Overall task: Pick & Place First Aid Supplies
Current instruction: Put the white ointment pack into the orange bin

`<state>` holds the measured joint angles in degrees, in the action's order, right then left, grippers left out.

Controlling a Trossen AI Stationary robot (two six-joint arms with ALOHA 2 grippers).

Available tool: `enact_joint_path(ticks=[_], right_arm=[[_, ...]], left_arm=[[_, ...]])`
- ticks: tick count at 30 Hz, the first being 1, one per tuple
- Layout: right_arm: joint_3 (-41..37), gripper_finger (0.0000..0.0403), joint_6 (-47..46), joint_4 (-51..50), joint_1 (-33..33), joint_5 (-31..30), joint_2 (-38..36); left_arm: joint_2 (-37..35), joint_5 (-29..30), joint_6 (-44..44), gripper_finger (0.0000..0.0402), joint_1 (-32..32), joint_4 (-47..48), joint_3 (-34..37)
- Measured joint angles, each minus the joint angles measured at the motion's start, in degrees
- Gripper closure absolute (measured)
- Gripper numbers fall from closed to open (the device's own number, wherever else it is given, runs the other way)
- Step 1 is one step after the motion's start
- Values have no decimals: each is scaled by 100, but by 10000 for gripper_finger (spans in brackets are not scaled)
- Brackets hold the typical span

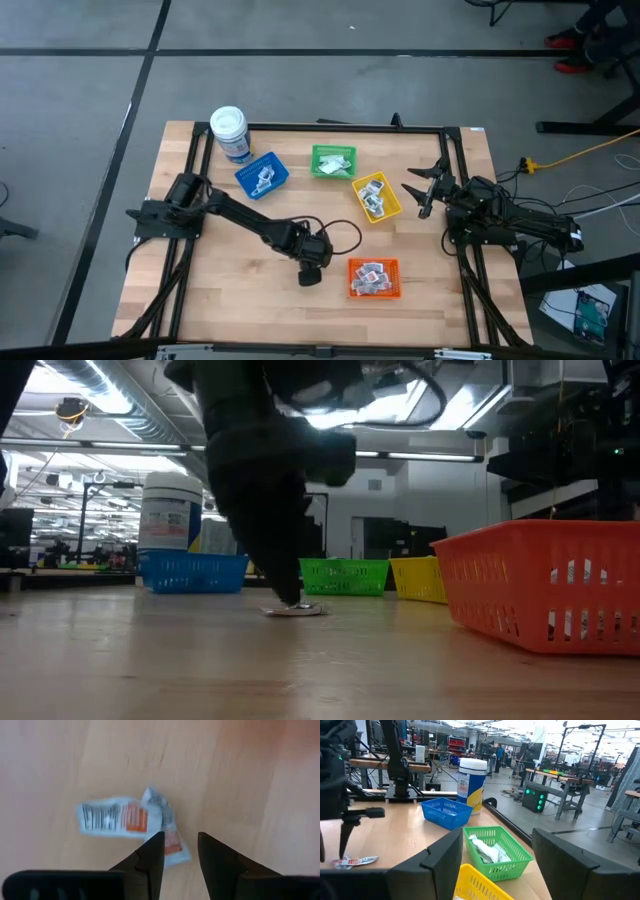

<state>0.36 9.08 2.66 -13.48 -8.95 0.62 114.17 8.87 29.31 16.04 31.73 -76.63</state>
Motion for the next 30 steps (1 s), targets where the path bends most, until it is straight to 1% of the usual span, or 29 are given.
enact_joint_path(ticks=[3,11,14,17,22,24,27,30], right_arm=[[0,166,0,-1,-2,1,0],[0,166,0,1,0,0,0],[0,166,0,2,-2,0,0],[0,166,-1,2,-1,-1,0],[0,166,-1,1,-1,0,0],[0,166,0,2,-2,0,0],[0,166,-1,2,-1,0,0],[0,166,-2,2,-2,-2,0]], left_arm=[[126,-156,17,291,-4,0,8],[269,-195,232,295,-8,61,-22],[278,-202,308,303,-8,113,-18],[260,-267,308,327,-18,151,-14],[263,-475,330,389,-19,152,-10],[267,-559,388,395,-19,137,-8],[242,-892,423,399,-21,-54,4],[206,-1497,286,400,-1,-356,29]])
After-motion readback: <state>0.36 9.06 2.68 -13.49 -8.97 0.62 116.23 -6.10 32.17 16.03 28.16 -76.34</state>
